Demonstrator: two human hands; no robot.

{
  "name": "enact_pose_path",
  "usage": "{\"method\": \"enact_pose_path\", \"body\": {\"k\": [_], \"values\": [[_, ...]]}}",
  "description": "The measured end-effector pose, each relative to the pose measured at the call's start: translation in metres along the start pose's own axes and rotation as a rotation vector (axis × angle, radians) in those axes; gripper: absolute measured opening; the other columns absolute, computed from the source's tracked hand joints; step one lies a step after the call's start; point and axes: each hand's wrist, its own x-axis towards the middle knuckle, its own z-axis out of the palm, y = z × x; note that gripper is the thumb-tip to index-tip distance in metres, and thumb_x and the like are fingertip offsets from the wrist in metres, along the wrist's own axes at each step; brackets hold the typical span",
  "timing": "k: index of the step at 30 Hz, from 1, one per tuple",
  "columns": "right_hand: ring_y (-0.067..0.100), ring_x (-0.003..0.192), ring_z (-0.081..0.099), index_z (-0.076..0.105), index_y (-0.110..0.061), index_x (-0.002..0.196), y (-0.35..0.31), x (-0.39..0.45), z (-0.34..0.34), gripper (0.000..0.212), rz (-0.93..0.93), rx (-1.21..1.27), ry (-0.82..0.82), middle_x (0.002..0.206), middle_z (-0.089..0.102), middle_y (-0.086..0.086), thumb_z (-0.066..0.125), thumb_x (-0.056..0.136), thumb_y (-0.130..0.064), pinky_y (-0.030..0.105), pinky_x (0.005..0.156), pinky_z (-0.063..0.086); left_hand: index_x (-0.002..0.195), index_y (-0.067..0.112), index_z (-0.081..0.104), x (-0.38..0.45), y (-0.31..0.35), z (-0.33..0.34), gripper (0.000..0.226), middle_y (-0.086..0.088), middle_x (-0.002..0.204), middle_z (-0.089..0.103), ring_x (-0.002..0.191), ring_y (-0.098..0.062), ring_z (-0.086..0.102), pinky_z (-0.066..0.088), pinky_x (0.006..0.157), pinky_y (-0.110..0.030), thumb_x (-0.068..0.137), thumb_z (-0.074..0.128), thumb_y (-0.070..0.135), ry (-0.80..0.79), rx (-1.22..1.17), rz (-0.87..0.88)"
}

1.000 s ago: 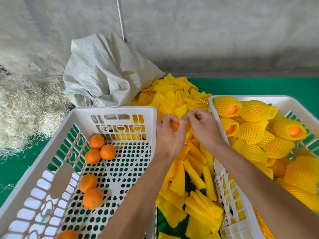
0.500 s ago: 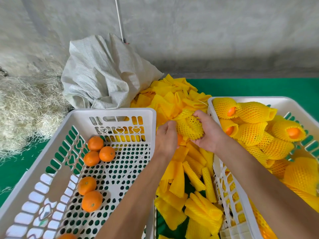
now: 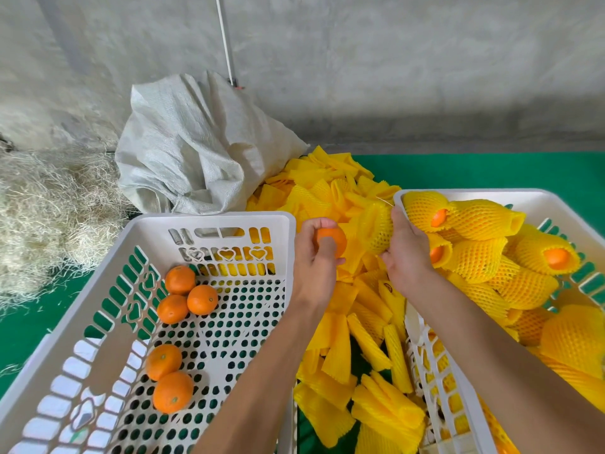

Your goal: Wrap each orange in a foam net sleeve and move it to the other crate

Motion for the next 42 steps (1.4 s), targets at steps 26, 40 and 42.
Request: {"method": "enact_pose_path", "body": {"k": [26, 40, 42], "values": [[0.015, 0.086, 0.064, 0.065, -0.02, 0.096, 0.006, -0.018, 0.005, 0.023, -0.609, -0.398, -0.145, 0.092, 0.067, 0.002, 0.058, 0.104, -0.04, 0.034, 0.074, 0.054, 0.09, 0.02, 0.055, 0.01, -0.004, -0.002, 0.059, 0.01, 0.079, 0.072, 0.072, -0.006, 0.068, 0.057, 0.067, -0.024, 0.055, 0.091, 0.052, -0.057, -0.195, -0.142], [0.02, 0.075, 0.062, 0.073, -0.004, 0.106, 0.001, -0.026, -0.002, 0.02, -1.458, -0.903, -0.122, 0.093, 0.062, 0.009, 0.067, 0.1, -0.022, 0.037, 0.057, 0.055, 0.088, 0.024, 0.07, 0.008, -0.013, 0.003, 0.035, -0.001, 0.084, 0.067, 0.065, -0.01, 0.053, 0.046, 0.062, -0.031, 0.08, 0.082, 0.055, 0.13, 0.308, 0.02], [0.021, 0.073, 0.063, 0.074, -0.003, 0.106, -0.001, -0.026, -0.003, 0.025, -1.494, -0.95, -0.152, 0.093, 0.063, 0.01, 0.064, 0.101, -0.025, 0.037, 0.054, 0.056, 0.084, 0.023, 0.071, 0.009, -0.015, 0.003, 0.029, -0.001, 0.078, 0.063, 0.062, -0.01, 0.05, 0.043, 0.058, -0.028, 0.088, 0.077, 0.052, 0.107, 0.347, 0.061]]}}
